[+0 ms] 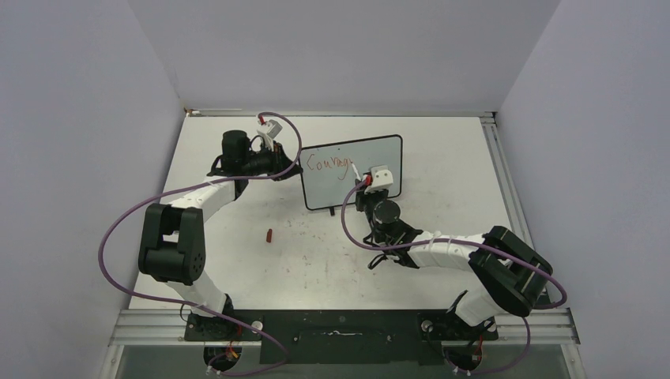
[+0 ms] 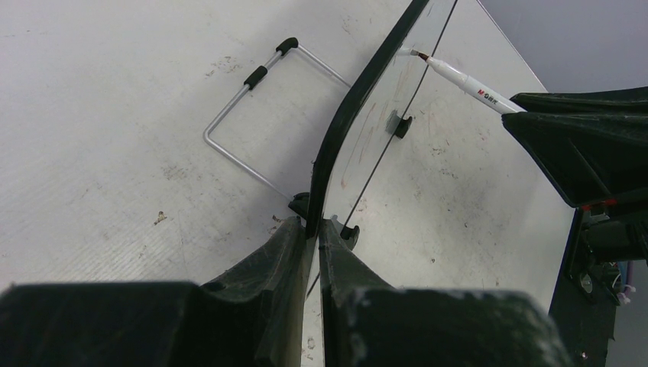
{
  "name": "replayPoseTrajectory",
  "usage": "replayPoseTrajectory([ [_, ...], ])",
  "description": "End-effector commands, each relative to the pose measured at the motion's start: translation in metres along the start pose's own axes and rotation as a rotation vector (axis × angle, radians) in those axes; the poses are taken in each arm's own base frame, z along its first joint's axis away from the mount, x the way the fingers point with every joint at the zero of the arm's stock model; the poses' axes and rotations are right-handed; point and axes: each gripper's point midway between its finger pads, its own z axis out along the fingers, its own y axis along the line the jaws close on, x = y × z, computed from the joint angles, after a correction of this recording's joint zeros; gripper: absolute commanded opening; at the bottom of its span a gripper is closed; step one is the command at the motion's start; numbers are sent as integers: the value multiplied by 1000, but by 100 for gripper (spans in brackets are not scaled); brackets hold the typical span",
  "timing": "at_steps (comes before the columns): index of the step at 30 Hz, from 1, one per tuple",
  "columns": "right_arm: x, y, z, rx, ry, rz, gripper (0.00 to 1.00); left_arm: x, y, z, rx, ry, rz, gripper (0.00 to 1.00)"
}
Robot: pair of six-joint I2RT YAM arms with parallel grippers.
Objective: Write a sentence on the whiteboard
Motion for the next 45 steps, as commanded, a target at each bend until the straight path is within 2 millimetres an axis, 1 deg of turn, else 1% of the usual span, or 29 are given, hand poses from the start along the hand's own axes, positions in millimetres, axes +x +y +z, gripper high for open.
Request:
replayPoseTrajectory([
  [1, -33, -11, 8, 45, -80, 37, 5, -24, -12, -7, 22, -42, 54, 0],
  [5, -38, -11, 10, 46, -93, 39, 5, -24, -12, -7, 22, -42, 53, 0],
  [15, -46, -3, 17, 19, -112, 41, 5, -24, -12, -7, 21, -43, 54, 0],
  [18, -45, -1, 19, 14, -109, 39, 5, -24, -12, -7, 21, -43, 54, 0],
  [26, -22, 0, 16, 6, -62, 44, 5, -25, -12, -7, 20, -45, 53, 0],
  [31, -11, 2, 14, -3, -39, 45, 5, -25, -12, -8, 22, -46, 54, 0],
  [40, 6, 1, 8, -4, -2, 37, 5, -25, -12, -8, 22, -45, 51, 0],
  [45, 11, 2, 8, -9, 9, 31, 5, -25, -12, -8, 22, -45, 52, 0],
])
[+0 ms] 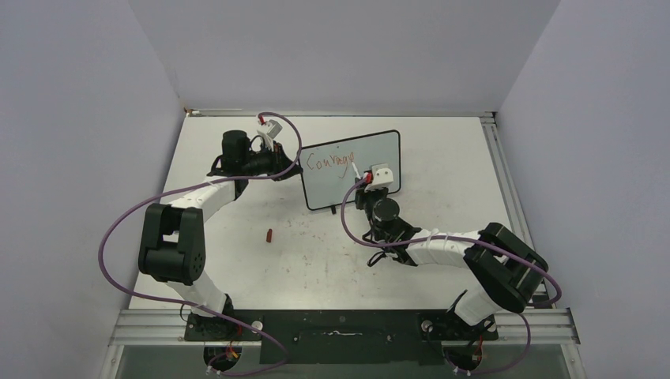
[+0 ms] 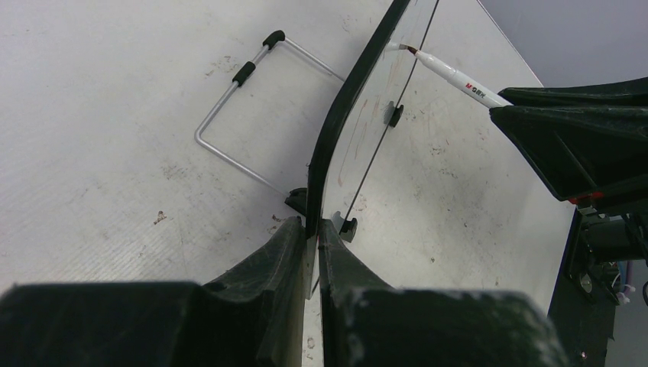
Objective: Write a sentence on the whiteboard
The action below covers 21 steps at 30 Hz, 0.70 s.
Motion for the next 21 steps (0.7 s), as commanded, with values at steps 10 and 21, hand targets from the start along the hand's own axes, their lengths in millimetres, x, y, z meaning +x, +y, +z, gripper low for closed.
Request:
replayPoseTrajectory([
  [10, 9, -2, -2, 11, 15, 1, 5, -26, -11, -8, 20, -48, 53, 0],
  [21, -1, -12, 1, 52, -9, 4, 5, -26, -11, -8, 20, -48, 55, 0],
])
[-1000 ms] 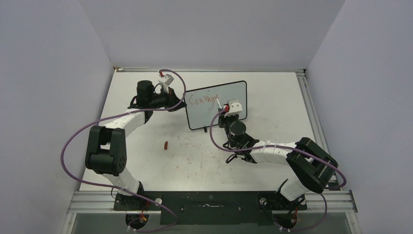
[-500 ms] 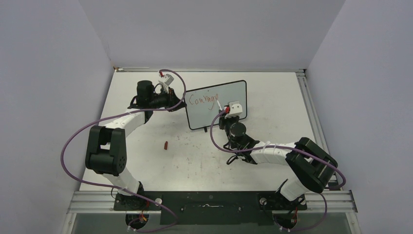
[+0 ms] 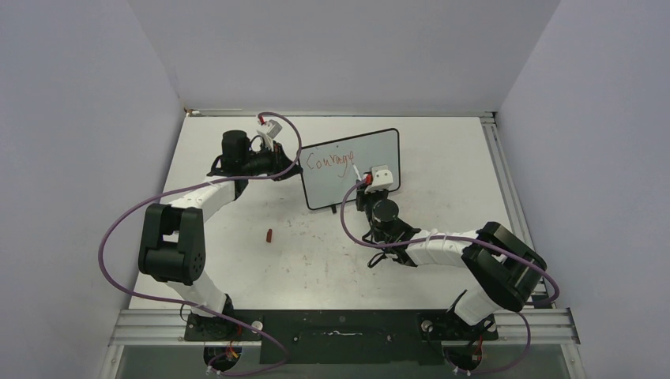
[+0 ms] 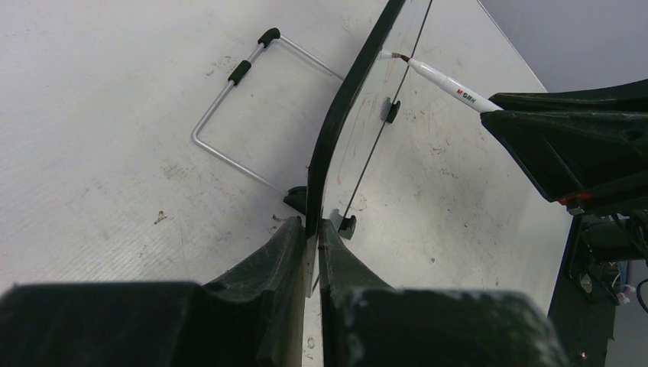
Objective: Write a sentence on the whiteboard
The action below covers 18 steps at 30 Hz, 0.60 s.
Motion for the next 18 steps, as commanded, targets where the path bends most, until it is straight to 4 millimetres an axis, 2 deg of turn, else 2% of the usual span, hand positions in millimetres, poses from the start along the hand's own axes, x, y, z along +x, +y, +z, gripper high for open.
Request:
replayPoseTrajectory([
  [1, -12, -9, 3, 40, -31, 17, 5, -25, -11, -8, 19, -47, 55, 0],
  [18, -17, -9, 6, 41, -40, 23, 5, -26, -12, -8, 20, -47, 55, 0],
])
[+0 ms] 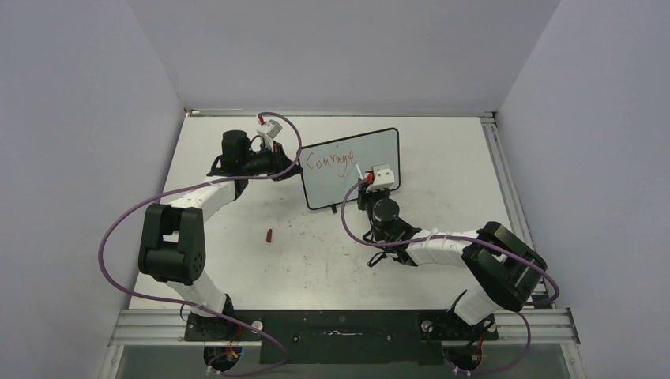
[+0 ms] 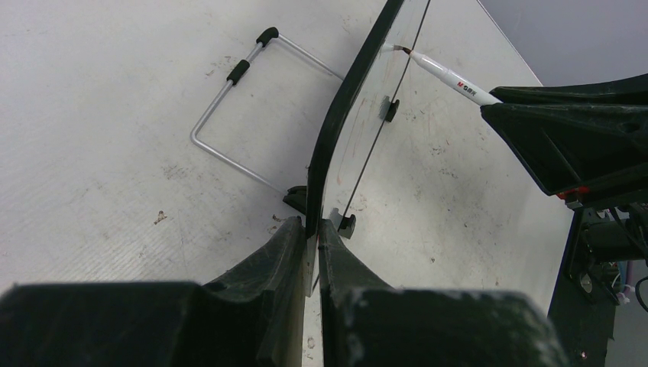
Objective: Write a sentence on the whiteboard
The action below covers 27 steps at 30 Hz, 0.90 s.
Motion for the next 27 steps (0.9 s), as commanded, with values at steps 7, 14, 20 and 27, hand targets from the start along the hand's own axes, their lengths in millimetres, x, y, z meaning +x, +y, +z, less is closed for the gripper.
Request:
replayPoseTrajectory([
  [7, -34, 6, -4, -53, -61, 38, 5, -25, -11, -8, 22, -46, 53, 0],
  [14, -55, -2, -28, -107, -61, 31, 5, -25, -10, -9, 14, -44, 53, 0],
  [20, -57, -32, -24, -87, -60, 37, 5, -25, -9, -9, 10, -44, 54, 0],
  [27, -58, -39, -11, -97, -71, 46, 5, -24, -9, -9, 11, -40, 54, 0],
])
